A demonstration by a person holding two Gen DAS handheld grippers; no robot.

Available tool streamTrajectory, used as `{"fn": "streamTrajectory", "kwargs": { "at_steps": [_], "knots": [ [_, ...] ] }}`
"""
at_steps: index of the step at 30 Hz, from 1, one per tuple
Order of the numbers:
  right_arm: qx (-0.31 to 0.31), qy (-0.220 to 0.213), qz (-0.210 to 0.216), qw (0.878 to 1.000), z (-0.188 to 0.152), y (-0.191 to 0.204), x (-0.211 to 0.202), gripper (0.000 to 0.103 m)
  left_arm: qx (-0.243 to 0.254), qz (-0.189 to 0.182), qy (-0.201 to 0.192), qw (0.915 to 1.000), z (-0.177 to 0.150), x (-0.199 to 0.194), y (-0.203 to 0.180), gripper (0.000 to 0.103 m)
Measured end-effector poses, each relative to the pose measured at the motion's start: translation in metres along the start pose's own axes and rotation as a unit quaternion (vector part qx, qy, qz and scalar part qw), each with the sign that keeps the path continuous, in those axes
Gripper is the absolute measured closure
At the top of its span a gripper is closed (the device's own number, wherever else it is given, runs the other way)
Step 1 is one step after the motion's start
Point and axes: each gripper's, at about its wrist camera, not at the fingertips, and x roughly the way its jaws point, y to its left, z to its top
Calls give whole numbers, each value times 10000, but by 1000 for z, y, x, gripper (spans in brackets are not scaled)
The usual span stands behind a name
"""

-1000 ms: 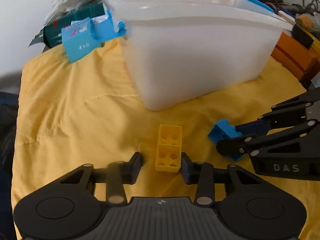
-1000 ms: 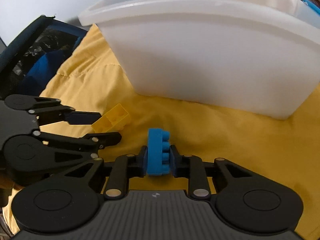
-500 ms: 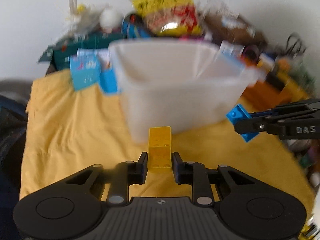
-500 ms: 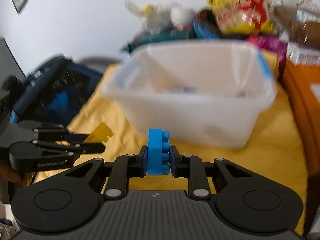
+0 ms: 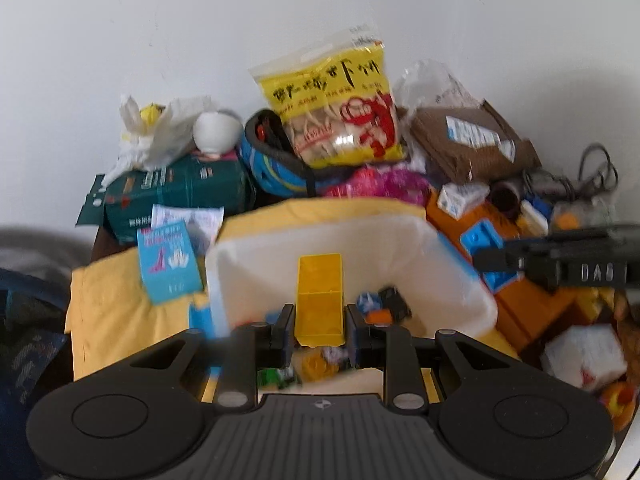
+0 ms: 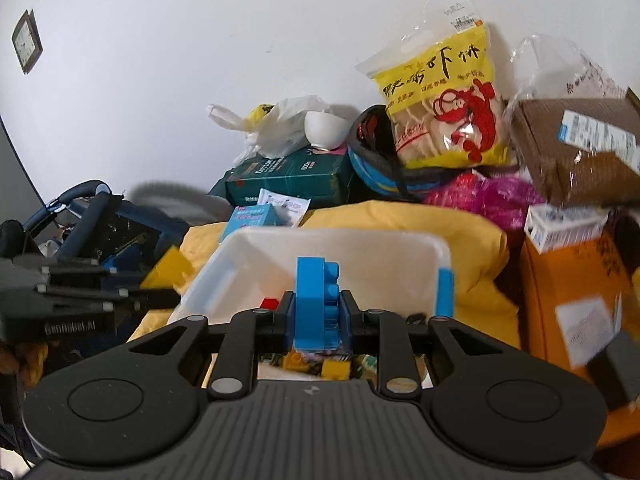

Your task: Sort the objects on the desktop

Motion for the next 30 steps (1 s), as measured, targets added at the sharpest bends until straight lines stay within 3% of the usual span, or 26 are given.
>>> {"fn": "streamTrajectory", "kwargs": {
  "at_steps": [6,11,15,16,17,18,19,20,25,30],
  "knots": [
    [-12,698,98,9975,29,-10,24,78,-95,-53,327,9994,42,23,8,75],
    [-120,1369,-59,9905,31,-13,58,78,-147,97,838,9963,49,52,15,74],
    [-94,1583,-189,9872,26,-17,75,76,-219,173,1055,9940,48,66,18,74],
    [-103,1604,-256,9867,26,-18,78,73,-210,207,1071,9938,47,68,18,74],
    [-106,1612,-343,9863,26,-19,81,66,-204,257,1091,9935,47,70,17,68],
    [-114,1590,-418,9863,26,-18,82,48,-206,320,1160,9925,46,73,16,50],
    [-141,1546,-464,9868,25,-18,82,35,-194,425,1206,9916,45,75,15,40],
    [-172,1513,-496,9871,24,-18,82,31,-138,539,1230,9908,43,77,13,29],
    [-158,1534,-489,9868,16,-19,84,16,-47,717,1282,9891,37,84,12,29],
    [-190,1600,-430,9860,5,-15,85,15,-332,779,1348,9873,30,90,16,22]
  ]
}}
